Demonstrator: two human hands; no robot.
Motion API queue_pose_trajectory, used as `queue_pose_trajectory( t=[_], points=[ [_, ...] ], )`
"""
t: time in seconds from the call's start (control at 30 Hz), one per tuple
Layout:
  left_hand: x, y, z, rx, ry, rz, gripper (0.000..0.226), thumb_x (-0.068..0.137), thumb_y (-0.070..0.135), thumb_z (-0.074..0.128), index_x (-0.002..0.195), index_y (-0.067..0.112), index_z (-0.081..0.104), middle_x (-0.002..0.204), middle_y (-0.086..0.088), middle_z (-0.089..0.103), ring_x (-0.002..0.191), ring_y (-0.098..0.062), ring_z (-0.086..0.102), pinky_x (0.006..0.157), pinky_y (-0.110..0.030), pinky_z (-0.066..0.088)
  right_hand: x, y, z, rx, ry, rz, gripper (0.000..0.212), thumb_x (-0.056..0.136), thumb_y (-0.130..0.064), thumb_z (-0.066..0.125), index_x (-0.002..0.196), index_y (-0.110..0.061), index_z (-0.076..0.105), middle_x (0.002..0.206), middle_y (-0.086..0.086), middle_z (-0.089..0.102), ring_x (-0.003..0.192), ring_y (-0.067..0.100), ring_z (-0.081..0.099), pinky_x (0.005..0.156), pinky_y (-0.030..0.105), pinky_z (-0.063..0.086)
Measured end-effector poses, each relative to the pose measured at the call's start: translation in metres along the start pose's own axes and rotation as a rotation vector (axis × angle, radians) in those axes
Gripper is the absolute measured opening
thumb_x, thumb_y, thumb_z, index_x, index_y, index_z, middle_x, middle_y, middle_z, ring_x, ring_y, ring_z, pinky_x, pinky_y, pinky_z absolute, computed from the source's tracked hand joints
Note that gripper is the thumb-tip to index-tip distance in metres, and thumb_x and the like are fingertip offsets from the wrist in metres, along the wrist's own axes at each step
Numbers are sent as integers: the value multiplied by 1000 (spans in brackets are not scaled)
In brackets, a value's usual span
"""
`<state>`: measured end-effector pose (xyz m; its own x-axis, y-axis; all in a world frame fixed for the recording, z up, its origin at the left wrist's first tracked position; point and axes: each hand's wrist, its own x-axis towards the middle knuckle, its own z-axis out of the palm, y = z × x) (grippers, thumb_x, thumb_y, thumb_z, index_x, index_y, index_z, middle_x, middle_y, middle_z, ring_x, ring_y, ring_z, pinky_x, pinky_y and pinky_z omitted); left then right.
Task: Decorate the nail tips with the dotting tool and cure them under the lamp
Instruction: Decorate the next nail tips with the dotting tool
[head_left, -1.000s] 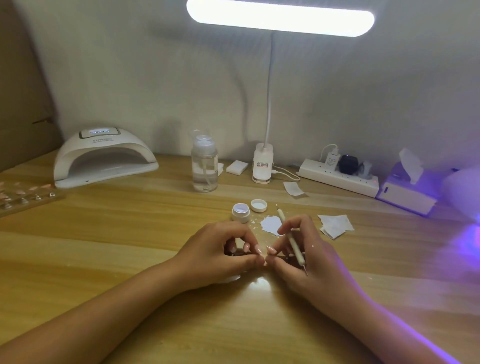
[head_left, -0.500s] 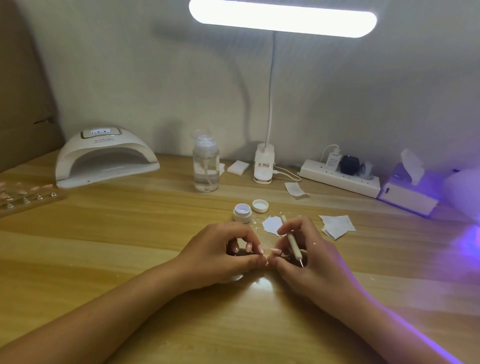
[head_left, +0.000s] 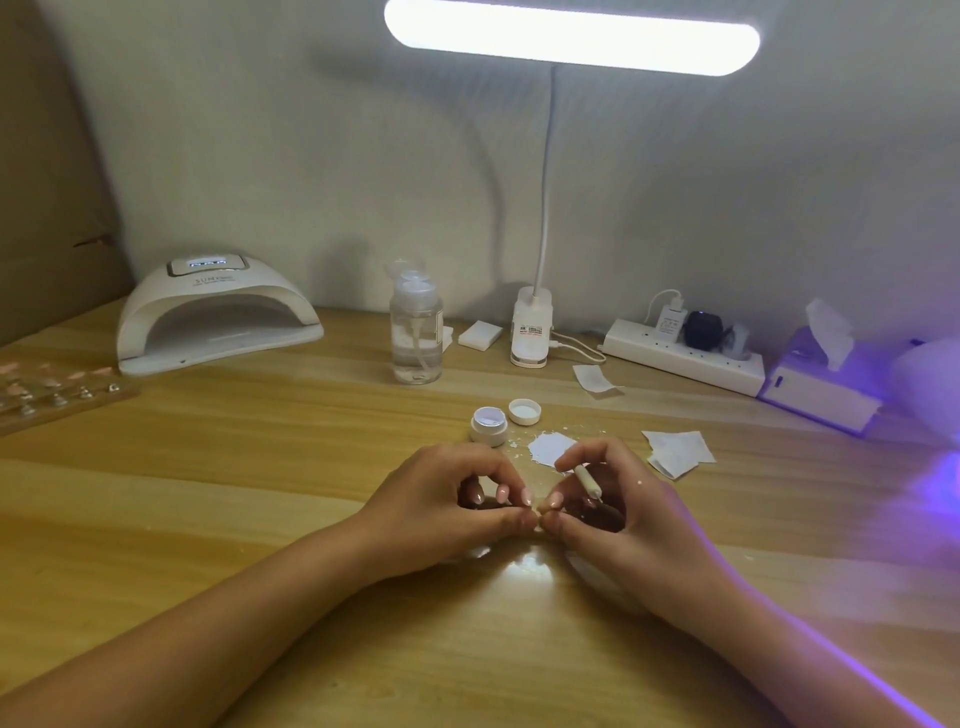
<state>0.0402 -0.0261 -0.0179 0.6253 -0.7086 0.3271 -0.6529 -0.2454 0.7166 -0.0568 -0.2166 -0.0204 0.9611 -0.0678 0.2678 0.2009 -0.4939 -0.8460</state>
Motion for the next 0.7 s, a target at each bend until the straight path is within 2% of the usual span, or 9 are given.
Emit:
queue_pose_trajectory(
  t=[0.17,0.33,0.47,0.7],
  points=[
    [0,1,0,16,1,-10,16,76,33,83,78,40,69,69,24,59,59,-2,49,56,-15,35,-1,-1,0,-19,8,-1,39,84,-1,74,105,-26,53,86,-7,72,78,10,69,75,21,54],
    [0,2,-2,-17,-15,-25,17,79,20,81,83,34,74,73,24,63,61,-2,48,57,-15,36,-2,-2,-1,-101,23,-20,40,82,-6,77,106,-23,49,85,-14,70,72,7,66,67,19,51],
    [0,2,-1,-13,-10,-28,16,79,19,81,83,32,74,71,23,63,61,-3,48,57,-16,36,-2,0,0,-88,26,-21,39,83,-4,76,105,-24,50,85,-13,70,72,4,65,65,11,46],
    [0,3,0,4,-3,-24,11,79,23,81,83,31,73,76,19,65,62,-3,50,58,-15,36,-2,-2,1,-132,34,-24,39,84,-11,76,106,-27,48,88,-16,69,72,8,65,66,17,49]
  ],
)
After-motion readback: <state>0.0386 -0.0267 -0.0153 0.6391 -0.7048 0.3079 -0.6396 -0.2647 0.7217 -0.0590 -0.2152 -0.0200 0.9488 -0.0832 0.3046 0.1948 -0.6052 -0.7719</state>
